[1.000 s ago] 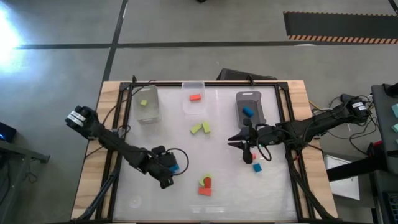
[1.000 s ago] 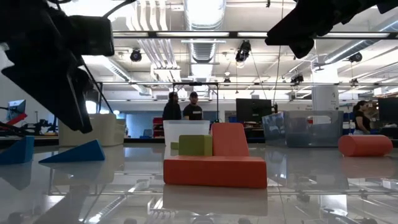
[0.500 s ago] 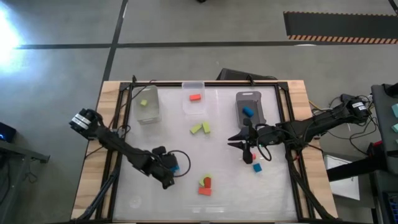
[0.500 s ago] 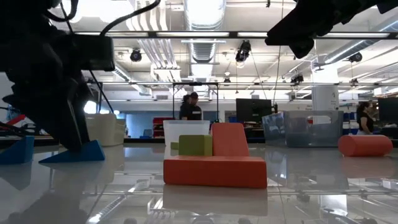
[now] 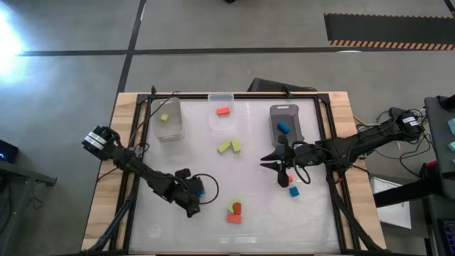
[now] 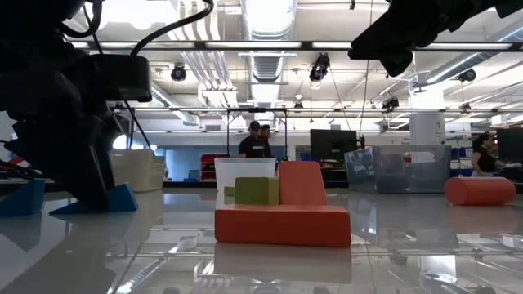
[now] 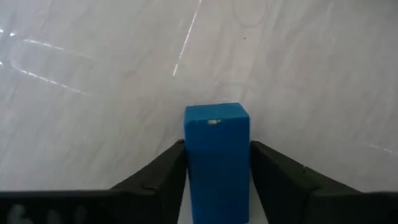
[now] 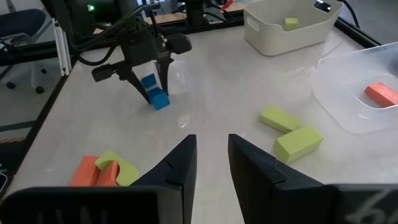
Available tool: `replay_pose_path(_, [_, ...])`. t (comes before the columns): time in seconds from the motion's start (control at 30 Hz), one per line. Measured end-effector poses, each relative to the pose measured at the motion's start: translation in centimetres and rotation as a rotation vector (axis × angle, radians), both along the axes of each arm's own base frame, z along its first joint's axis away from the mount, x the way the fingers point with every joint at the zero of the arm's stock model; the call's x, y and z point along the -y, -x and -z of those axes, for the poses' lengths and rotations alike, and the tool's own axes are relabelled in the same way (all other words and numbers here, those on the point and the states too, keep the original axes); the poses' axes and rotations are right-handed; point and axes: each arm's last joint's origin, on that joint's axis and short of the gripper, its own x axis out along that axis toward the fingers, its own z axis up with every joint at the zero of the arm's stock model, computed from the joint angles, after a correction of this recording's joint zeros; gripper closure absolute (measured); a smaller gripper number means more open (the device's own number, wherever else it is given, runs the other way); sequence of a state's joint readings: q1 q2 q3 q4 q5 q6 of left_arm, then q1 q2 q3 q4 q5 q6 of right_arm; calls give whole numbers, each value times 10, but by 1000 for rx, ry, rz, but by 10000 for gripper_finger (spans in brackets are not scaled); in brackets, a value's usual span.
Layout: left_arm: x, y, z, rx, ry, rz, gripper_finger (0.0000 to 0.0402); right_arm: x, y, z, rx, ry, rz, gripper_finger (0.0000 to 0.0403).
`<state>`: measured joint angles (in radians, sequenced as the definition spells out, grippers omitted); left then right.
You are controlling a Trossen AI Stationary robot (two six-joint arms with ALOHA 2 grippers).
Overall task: Sort & place blocks by color
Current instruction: Put the blue block into the black bin
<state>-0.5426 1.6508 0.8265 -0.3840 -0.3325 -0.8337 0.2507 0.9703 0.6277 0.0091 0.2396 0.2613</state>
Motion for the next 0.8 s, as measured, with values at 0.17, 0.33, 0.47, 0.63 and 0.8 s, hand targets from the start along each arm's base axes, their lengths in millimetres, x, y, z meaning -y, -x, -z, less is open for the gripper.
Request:
replay_pose_path(0.17, [-1, 0, -2, 6, 2, 2, 285, 0, 1, 2, -7, 1, -1, 330])
replay_pose_path(0.33, [-4, 2, -25, 103, -23, 22, 285, 0, 1, 6, 2, -1, -3, 334])
replay_pose_path(0.47, [-11, 7, -65, 276, -108, 36, 285, 0, 2, 10, 44, 8, -11, 332])
replay_pose_path(0.63, [-27, 22, -124, 581, -267, -71, 281, 1, 3, 16, 78, 14, -17, 328])
replay_pose_path(0.8, [-37, 35, -156, 748, -323, -69, 263, 1, 4, 20, 78, 14, -17, 333])
